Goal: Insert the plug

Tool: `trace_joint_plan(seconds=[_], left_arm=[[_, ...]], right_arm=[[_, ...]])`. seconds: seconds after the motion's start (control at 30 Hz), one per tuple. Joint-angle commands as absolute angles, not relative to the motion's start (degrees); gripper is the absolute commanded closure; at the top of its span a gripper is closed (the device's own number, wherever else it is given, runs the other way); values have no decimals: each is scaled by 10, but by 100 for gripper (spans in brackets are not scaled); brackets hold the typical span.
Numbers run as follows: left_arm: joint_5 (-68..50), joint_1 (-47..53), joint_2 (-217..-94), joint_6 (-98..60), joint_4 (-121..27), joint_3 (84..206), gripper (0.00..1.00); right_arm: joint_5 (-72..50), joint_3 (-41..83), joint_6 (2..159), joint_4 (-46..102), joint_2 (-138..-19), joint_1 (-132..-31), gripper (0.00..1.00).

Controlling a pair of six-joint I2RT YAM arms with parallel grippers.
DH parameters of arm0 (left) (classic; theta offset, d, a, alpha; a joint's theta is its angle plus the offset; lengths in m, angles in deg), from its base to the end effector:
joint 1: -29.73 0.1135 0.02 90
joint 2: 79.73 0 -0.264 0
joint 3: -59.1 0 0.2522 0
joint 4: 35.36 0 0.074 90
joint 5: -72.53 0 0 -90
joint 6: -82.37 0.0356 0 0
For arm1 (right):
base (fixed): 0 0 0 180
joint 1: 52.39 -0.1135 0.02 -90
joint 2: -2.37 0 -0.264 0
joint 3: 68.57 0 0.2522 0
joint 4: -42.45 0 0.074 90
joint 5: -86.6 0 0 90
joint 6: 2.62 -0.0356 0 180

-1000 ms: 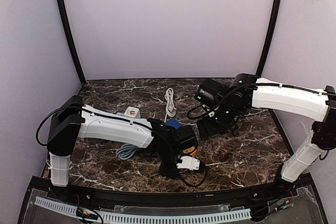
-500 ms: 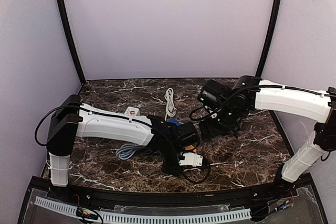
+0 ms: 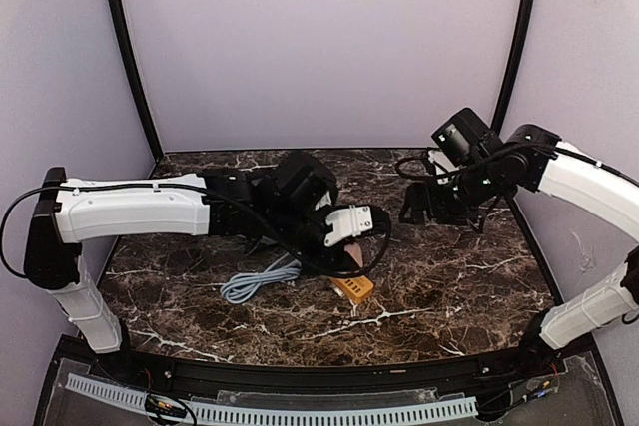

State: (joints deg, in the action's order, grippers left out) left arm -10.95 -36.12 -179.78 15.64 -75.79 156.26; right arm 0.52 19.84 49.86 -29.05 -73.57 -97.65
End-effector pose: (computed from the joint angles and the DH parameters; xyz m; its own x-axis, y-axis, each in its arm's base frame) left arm 0.1589 -0.3644 0.2857 0.1137 0.7059 -0.6991 0.9748 0.0568 0.2159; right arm 0.1837 0.1819 0.3301 -0.8952 -0.0401 -0.4438 -0.1748 0.9477 0.2669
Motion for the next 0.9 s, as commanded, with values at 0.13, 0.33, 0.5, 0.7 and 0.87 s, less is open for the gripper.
trace_joint_plan(seconds=[0.13,0.33,0.5,0.7,0.87], left_arm=[[15,-289,-1639,88,-574,1471,99],[81,-241,-1574,7,-442,1415,99],[126,-200,-1549,-79,-318,1384,99],[171,-158,-1546,-220,-144,1350,99],[200,-147,-1549,-215,-150,1365,99]], right_arm=[[-170,171,508,-111,-694,-964,16],[-297,128,467,46,-677,-963,16],[-391,85,406,206,-670,-963,17],[-461,60,326,376,-684,-962,17],[-468,96,303,416,-713,-963,17]])
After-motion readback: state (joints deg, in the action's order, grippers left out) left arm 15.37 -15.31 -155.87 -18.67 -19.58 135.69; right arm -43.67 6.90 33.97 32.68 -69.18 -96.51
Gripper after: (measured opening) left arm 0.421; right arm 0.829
